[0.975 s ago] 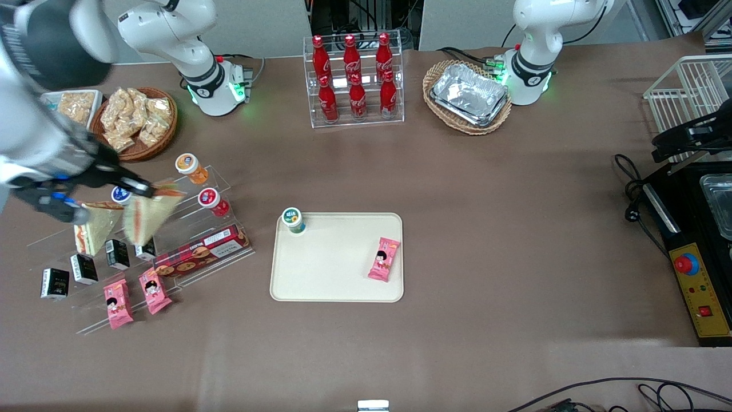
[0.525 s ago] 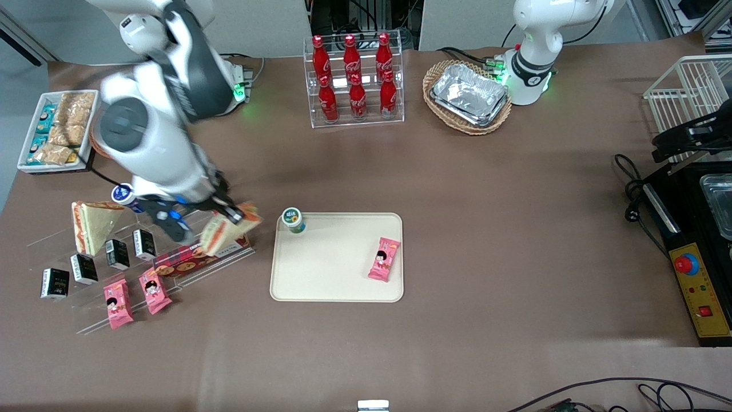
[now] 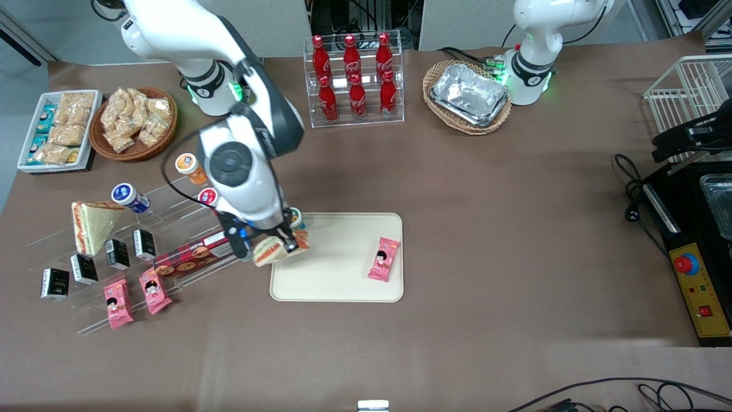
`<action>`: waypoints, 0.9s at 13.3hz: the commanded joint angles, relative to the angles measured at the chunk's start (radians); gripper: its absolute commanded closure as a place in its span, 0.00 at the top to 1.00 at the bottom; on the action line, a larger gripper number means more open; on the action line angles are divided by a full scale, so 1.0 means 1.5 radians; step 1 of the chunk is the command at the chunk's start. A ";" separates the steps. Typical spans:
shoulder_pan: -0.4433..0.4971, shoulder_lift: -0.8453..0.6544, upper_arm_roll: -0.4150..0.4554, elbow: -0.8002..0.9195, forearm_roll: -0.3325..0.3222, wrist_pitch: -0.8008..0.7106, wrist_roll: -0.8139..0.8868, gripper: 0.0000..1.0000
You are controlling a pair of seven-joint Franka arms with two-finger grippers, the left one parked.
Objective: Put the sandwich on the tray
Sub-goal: 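Carry the sandwich with the right gripper over the cream tray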
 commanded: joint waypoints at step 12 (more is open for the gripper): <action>0.014 0.225 0.015 0.145 0.059 0.159 0.194 0.13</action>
